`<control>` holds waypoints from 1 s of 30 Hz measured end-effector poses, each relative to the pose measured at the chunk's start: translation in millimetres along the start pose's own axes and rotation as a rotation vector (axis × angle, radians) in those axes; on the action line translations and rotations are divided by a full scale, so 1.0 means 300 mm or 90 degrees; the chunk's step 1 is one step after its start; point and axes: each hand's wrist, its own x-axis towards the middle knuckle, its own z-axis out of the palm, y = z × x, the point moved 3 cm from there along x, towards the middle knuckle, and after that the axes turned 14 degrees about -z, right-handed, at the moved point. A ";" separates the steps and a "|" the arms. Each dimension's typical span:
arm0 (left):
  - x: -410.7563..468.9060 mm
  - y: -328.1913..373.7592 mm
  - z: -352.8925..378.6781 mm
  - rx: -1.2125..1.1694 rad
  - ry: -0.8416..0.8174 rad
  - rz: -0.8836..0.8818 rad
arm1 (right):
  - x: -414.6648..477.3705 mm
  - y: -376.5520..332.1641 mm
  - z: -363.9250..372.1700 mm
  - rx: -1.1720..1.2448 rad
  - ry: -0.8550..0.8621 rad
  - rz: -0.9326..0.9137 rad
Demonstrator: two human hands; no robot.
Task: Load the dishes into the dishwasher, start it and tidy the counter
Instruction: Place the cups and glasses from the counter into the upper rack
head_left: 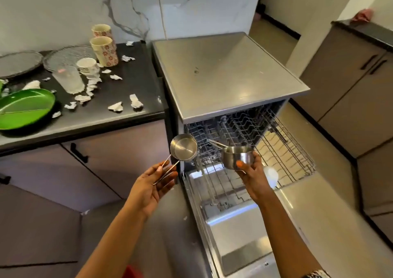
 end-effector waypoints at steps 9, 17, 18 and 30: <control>0.239 -0.237 0.283 -0.021 0.033 -0.077 | 0.163 -0.011 -0.349 -0.146 0.066 -0.009; 0.500 -0.429 0.541 -0.132 0.132 -0.062 | 0.728 0.006 -0.748 -0.694 -0.095 -0.033; 0.524 -0.450 0.562 -0.147 0.144 -0.059 | 0.785 0.022 -0.770 -0.757 -0.130 -0.041; 0.644 -0.551 0.654 -0.194 0.228 -0.021 | 0.860 0.387 -0.691 -1.072 -0.512 -0.041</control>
